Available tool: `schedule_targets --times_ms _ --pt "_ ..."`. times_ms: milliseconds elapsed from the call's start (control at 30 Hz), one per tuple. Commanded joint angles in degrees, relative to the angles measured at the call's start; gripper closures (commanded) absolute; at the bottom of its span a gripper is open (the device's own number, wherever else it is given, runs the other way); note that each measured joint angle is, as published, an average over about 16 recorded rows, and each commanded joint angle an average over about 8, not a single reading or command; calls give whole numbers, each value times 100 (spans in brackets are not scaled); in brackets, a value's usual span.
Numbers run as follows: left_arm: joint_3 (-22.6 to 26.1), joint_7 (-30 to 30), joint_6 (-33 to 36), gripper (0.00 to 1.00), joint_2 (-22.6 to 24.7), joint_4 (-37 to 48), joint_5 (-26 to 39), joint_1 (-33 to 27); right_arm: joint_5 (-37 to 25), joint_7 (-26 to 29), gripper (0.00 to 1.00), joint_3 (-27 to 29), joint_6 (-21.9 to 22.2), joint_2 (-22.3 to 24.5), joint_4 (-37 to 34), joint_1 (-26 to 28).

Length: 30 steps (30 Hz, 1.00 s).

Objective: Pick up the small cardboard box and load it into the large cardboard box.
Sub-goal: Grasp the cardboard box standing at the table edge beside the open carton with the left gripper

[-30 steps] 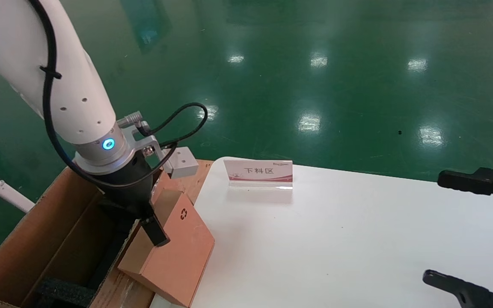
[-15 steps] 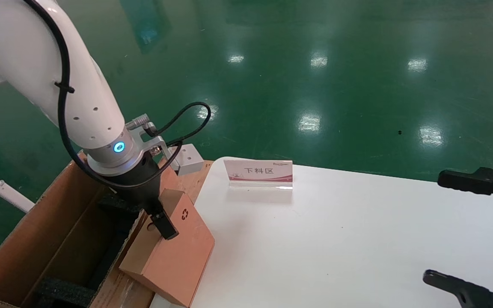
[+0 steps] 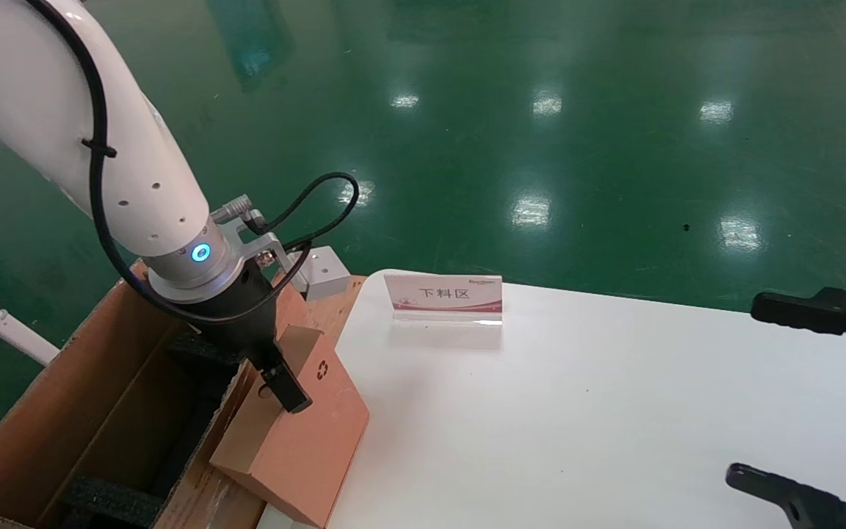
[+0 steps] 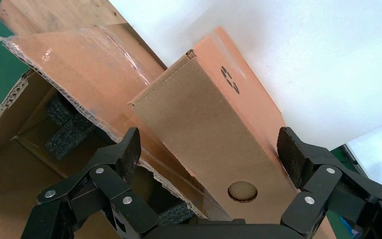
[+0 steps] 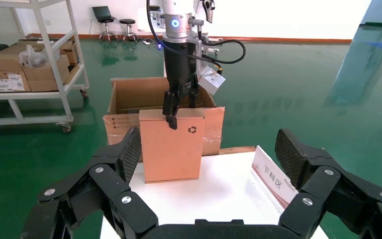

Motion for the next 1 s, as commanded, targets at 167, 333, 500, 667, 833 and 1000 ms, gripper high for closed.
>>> schedule_targets --times_ms 167,333,500,667,833,1000 --pt "-7 59 23 0 43 116 -78 32 1 -1 0 -1 0 0 -2 1" --pt "-13 69 79 0 96 201 -185 63 2 -3 0 -4 -1 0 -4 2" --pt "-21 52 138 0 122 252 -298 88 3 -4 0 -6 -1 1 -5 3" --pt "-29 30 167 0 104 245 -422 134 4 -5 0 -8 0 1 -5 4" --pt "-25 -1 176 0 84 207 -475 162 6 -6 0 -10 1 2 -5 4" --pt "-22 -5 201 0 72 192 -520 178 7 -7 0 -10 1 3 -6 4"
